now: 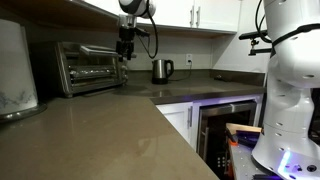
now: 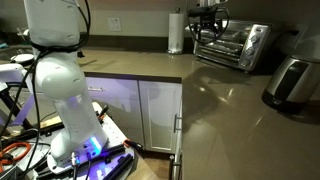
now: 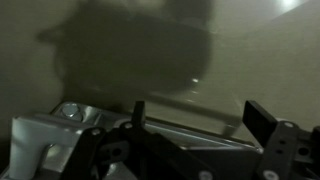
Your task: Close the door of the microwave oven
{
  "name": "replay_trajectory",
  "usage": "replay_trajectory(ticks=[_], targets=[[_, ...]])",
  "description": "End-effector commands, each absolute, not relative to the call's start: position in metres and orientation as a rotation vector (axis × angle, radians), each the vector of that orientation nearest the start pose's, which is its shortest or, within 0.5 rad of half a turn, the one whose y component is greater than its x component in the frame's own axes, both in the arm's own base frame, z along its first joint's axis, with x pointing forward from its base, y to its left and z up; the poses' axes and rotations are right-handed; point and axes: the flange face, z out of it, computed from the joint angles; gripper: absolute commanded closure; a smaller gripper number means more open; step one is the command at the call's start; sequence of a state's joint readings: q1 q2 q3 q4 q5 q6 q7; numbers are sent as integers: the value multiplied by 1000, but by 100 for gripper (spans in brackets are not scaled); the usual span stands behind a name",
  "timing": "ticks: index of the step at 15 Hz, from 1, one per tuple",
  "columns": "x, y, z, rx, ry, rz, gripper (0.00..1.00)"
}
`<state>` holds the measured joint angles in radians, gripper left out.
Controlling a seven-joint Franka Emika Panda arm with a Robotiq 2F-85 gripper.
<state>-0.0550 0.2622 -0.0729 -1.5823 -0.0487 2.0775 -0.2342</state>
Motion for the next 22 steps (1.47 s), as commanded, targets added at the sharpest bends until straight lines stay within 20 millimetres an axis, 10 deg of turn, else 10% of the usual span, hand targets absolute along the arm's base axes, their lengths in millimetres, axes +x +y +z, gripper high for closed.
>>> replay_trajectory(ticks=[1,6,22], targets=[[672,-88,521,-3330,-287,-520,0],[675,-86,543,-3432,-345,-730,0],[582,-32,591,-3128,-360,-180,0]])
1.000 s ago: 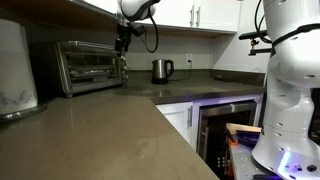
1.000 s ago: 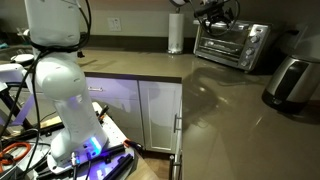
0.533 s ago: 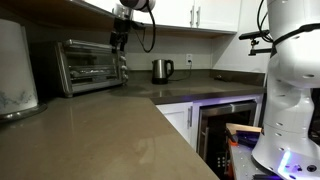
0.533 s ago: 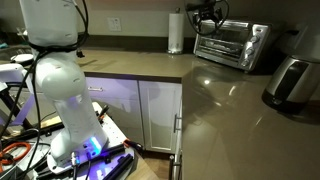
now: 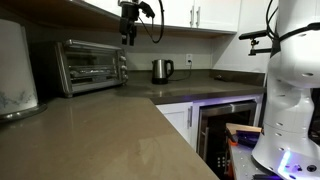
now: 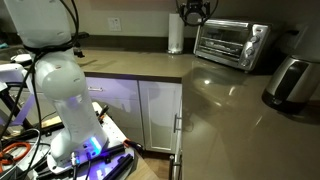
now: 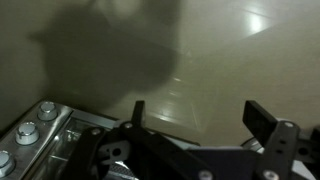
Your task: Close the door of the microwave oven
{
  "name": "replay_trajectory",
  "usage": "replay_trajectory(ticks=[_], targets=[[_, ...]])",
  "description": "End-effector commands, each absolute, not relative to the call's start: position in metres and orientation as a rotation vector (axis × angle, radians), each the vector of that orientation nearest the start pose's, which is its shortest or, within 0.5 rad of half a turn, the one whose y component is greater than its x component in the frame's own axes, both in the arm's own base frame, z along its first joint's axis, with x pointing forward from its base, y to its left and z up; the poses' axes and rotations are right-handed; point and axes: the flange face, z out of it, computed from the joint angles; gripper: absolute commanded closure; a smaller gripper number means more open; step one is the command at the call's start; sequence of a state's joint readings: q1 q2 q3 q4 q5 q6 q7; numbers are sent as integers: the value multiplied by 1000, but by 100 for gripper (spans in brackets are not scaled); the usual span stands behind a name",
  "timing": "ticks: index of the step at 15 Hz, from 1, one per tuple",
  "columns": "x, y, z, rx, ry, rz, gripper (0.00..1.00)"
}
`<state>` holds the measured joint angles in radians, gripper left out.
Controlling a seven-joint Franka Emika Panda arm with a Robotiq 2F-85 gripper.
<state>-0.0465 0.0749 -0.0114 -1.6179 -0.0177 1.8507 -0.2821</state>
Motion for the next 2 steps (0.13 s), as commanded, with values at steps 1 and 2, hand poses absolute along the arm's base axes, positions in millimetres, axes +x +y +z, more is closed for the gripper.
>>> replay_trajectory(ticks=[1,2], targets=[[579,-32,593,-3125,-357,-160,0],[576,-31,594,-3121,-355,-141,0]])
